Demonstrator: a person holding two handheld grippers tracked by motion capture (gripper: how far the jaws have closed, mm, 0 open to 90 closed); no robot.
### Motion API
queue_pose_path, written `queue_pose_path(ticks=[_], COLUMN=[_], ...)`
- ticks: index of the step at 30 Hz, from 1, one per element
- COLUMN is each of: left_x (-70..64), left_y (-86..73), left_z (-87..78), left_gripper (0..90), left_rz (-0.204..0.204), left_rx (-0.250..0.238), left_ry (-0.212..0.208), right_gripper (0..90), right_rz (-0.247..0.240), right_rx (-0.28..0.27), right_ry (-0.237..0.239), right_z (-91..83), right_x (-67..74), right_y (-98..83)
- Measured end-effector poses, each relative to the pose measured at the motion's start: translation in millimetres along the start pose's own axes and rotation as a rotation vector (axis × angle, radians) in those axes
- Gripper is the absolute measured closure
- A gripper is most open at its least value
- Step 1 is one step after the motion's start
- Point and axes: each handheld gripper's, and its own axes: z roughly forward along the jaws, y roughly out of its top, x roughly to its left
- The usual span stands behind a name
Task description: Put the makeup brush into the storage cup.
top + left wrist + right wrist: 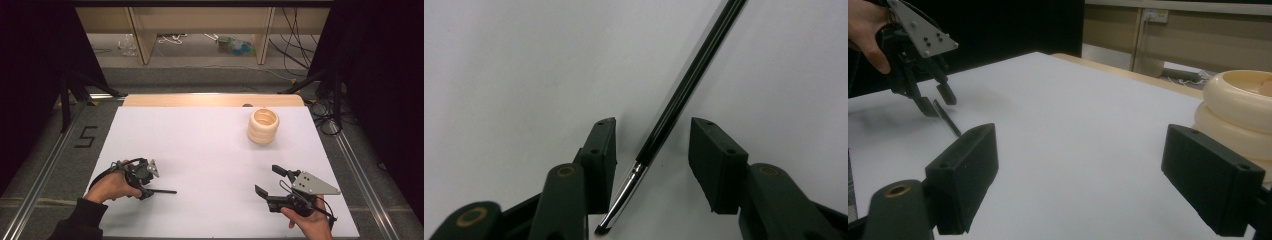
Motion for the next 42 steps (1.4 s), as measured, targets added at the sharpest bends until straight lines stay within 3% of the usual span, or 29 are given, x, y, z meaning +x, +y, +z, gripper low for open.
queue_pose_path(ticks=[3, 7, 10, 11, 15, 19, 20, 23, 25, 26, 27, 32, 34, 35, 37, 38, 41, 42], left_x=[1.1, 2.9, 4.7, 5.0, 8.2, 9.0, 9.3, 9.7, 8.9, 8.7, 8.6, 5.2, 4.2, 3.2, 1.3, -0.1, -0.8, -0.1], left_y=[-0.1, 1.5, 2.4, 2.9, 6.7, 9.4, 9.6, 8.0, 6.7, 6.4, 6.3, 8.2, 8.8, 9.2, 10.2, 10.7, 11.7, 12.1], left_z=[3.1, 4.9, 5.8, 6.0, 6.5, 6.9, 6.6, 6.1, 6.1, 6.1, 6.2, 6.1, 6.0, 6.1, 6.0, 6.4, 6.5, 6.1], left_gripper=[55.6, 57.6, 61.6, 62.1, 63.3, 66.8, 67.5, 70.5, 72.5, 73.1, 74.2, 77.9, 79.6, 80.0, 80.9, 81.7, 83.5, 83.5], left_rz=[0.025, 0.023, 0.006, -0.008, -0.024, -0.027, -0.027, -0.035, -0.041, -0.044, -0.05, -0.044, -0.038, -0.042, -0.036, -0.038, -0.037, -0.039], left_rx=[0.014, 0.015, 0.022, 0.023, 0.053, 0.071, 0.074, 0.068, 0.058, 0.056, 0.055, 0.064, 0.07, 0.071, 0.079, 0.078, 0.083, 0.091], left_ry=[-0.018, -0.034, -0.061, -0.063, -0.079, -0.076, -0.078, -0.075, -0.072, -0.072, -0.072, -0.063, -0.057, -0.055, -0.044, -0.042, -0.037, -0.041], right_gripper=[16.3, 16.3, 16.4, 16.5, 16.8, 17.0, 17.1, 17.1, 17.3, 17.4, 17.4, 17.5, 17.5, 17.5, 17.5, 17.5, 17.5, 17.5], right_rz=[0.0, -0.012, -0.033, -0.015, -0.014, -0.018, -0.025, -0.045, -0.041, -0.022, -0.044, -0.05, -0.052, -0.055, -0.055, -0.029, -0.03, -0.059], right_rx=[0.001, 0.013, 0.002, 0.025, 0.027, 0.027, 0.006, 0.032, 0.001, 0.015, 0.001, 0.003, 0.007, 0.043, 0.013, 0.027, 0.044, 0.027], right_ry=[0.003, -0.009, -0.009, 0.0, 0.005, 0.008, 0.013, -0.005, -0.005, 0.003, 0.001, 0.019, 0.022, 0.011, 0.015, 0.025, 0.031, 0.024], right_z=[-0.2, -0.7, 0.6, -0.4, -0.1, -0.4, 0.8, -2.7, -0.9, -1.9, -0.9, 1.0, 1.0, -1.6, 1.9, 1.9, 3.0, 4.3], right_x=[0.0, -0.5, -2.2, -1.1, 0.3, 0.1, -0.5, -1.4, -1.1, 0.1, -0.9, 0.2, 0.5, 0.6, -0.1, 1.2, 2.4, 1.7], right_y=[0.1, 0.1, -0.1, 0.0, 0.3, 0.5, 0.2, 1.4, 0.8, 1.0, 1.1, 0.5, 0.6, 1.5, -0.2, -0.7, -1.0, -1.2])
